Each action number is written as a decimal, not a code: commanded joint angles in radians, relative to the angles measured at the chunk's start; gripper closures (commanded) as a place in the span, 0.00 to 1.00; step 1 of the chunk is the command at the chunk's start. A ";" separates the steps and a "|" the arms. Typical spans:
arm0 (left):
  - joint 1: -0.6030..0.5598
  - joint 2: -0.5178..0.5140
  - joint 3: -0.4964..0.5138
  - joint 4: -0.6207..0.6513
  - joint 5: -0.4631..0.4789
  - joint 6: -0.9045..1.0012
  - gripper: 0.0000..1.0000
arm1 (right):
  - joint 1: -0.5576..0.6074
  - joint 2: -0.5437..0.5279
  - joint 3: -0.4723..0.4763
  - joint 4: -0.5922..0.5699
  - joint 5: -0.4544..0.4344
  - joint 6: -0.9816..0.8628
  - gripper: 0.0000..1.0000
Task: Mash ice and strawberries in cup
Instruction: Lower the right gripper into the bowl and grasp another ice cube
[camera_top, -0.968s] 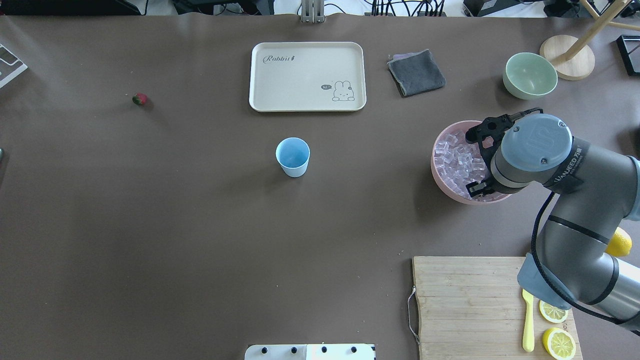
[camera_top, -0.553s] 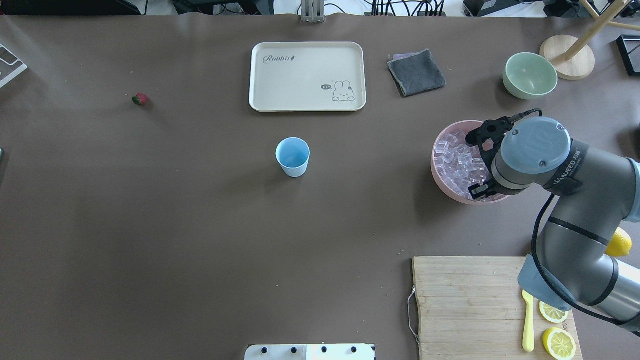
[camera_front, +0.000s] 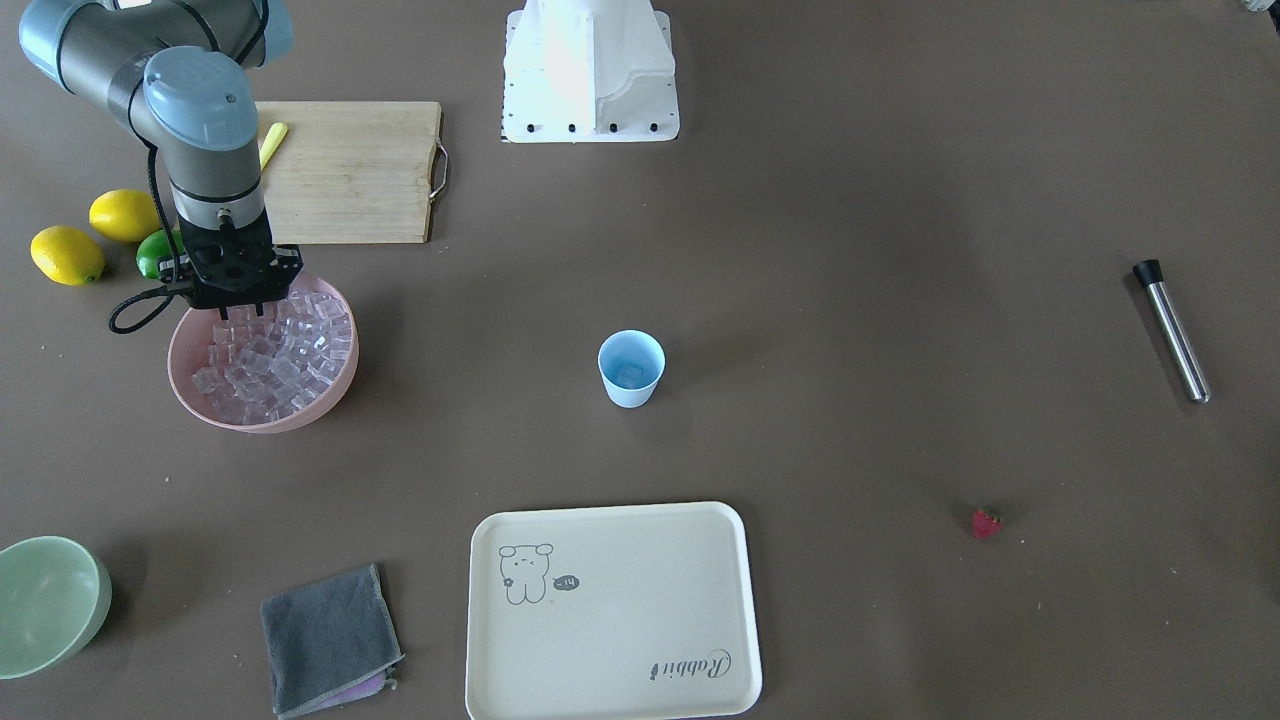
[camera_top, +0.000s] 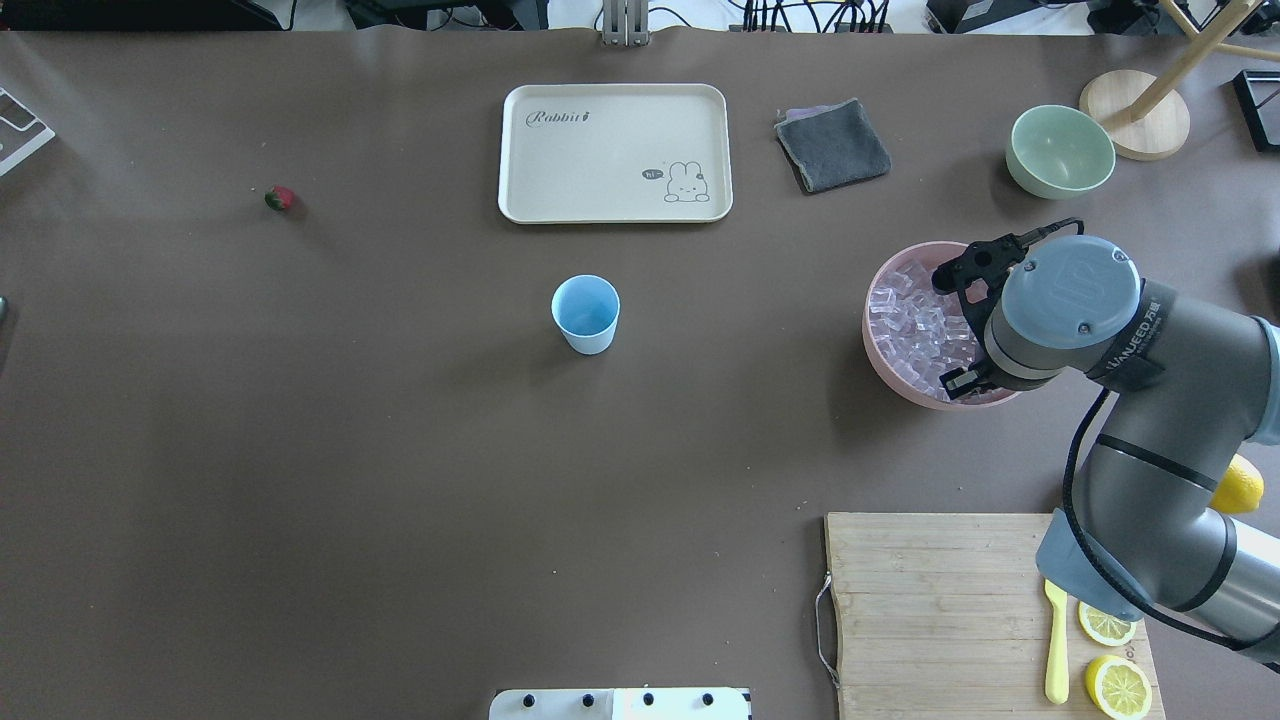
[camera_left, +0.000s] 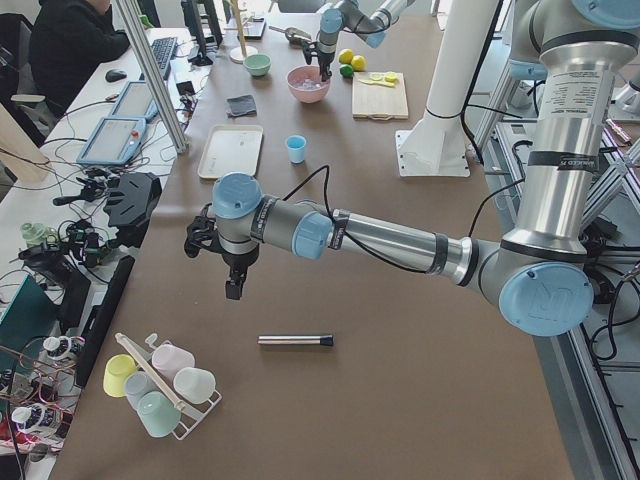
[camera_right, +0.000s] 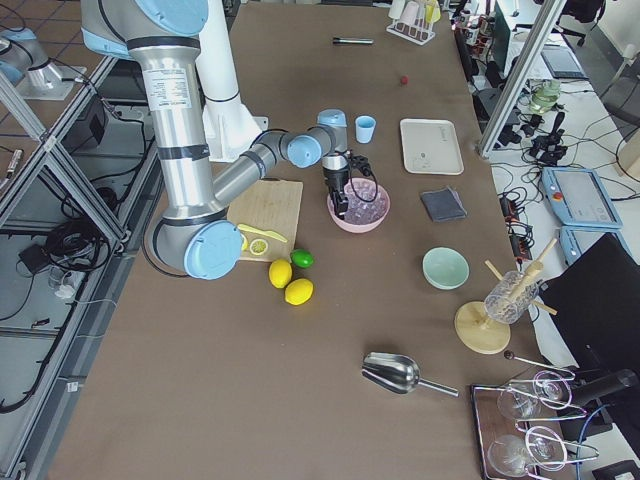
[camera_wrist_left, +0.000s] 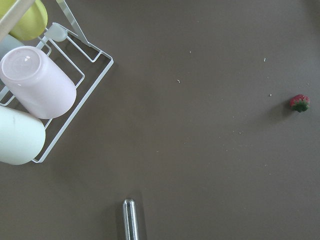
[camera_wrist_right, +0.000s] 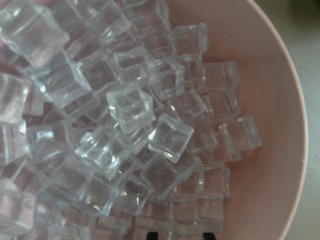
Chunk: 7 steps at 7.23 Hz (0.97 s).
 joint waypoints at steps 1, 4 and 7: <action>0.001 0.000 0.000 -0.001 0.001 0.001 0.02 | 0.003 0.013 0.006 -0.044 0.000 -0.005 0.67; 0.001 -0.002 0.001 0.001 0.001 0.001 0.02 | 0.034 0.106 0.015 -0.126 0.009 -0.022 0.68; 0.001 -0.002 -0.002 0.001 0.001 -0.001 0.02 | 0.071 0.324 0.007 -0.143 0.073 0.090 0.68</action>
